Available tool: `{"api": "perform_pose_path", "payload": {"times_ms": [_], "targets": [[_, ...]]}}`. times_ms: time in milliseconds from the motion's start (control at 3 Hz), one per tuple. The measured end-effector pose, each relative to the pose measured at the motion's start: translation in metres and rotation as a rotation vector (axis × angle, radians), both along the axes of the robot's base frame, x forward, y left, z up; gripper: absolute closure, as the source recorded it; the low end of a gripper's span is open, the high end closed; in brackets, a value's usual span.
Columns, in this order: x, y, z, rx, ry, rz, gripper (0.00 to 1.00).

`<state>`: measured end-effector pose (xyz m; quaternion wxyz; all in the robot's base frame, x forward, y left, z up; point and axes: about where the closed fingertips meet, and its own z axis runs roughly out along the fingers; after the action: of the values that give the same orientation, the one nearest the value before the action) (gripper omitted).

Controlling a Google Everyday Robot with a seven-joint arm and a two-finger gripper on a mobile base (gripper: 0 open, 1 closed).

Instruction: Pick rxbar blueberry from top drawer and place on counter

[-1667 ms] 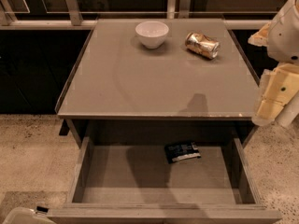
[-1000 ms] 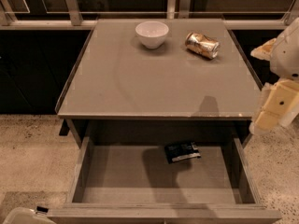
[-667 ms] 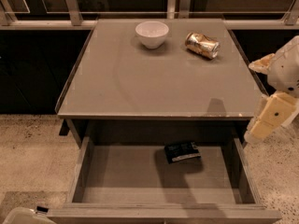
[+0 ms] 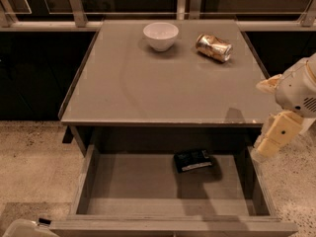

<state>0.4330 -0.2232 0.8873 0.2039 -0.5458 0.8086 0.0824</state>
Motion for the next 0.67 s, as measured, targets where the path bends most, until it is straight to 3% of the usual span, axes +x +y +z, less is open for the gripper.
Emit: {"api": "perform_pose_path", "payload": {"times_ms": [333, 667], "targets": [[-0.010, -0.001, 0.002, -0.002, -0.029, 0.016, 0.00], [-0.029, -0.005, -0.020, 0.044, -0.001, 0.001, 0.00]]}}
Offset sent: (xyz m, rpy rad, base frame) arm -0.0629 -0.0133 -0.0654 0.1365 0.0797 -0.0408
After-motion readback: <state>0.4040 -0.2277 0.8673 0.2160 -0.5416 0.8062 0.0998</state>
